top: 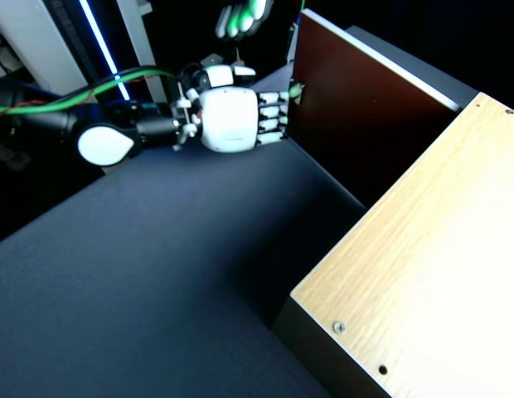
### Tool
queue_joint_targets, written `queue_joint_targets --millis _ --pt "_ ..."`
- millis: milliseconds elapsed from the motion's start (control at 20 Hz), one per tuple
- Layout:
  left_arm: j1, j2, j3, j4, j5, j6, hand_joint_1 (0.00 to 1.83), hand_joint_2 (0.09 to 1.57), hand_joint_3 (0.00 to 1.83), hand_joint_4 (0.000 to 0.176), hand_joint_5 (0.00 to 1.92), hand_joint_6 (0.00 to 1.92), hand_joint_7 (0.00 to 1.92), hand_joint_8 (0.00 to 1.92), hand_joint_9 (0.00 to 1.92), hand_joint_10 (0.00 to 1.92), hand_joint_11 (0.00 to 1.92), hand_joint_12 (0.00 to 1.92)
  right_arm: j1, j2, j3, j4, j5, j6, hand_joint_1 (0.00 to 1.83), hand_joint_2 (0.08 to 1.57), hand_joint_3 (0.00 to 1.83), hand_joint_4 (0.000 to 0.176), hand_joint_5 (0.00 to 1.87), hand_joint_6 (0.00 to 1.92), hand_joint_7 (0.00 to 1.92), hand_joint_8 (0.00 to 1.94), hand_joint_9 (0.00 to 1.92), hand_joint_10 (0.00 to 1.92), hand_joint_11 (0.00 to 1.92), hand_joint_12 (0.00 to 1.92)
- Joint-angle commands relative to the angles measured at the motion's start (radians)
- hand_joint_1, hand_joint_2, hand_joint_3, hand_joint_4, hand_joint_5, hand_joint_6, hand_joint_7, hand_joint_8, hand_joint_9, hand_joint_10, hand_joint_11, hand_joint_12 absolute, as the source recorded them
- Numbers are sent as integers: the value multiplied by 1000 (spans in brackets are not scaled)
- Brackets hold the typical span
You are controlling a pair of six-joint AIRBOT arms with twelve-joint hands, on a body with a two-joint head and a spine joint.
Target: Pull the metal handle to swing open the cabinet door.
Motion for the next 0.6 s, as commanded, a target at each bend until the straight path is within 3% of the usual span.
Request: queue_joint_targets --millis 0,550 --pt "-10 7 0 -97 -25 9 0 1571 159 0 372 3 392 3 352 3 0 750 13 -4 4 25 116 -4 0 1571 147 0 408 1 411 1 383 2 0 971" --pt "-10 7 0 -97 -25 9 0 1571 150 0 356 2 386 2 348 1 0 751 33 -40 37 98 141 -112 0 1571 141 0 397 2 396 1 371 2 0 959"
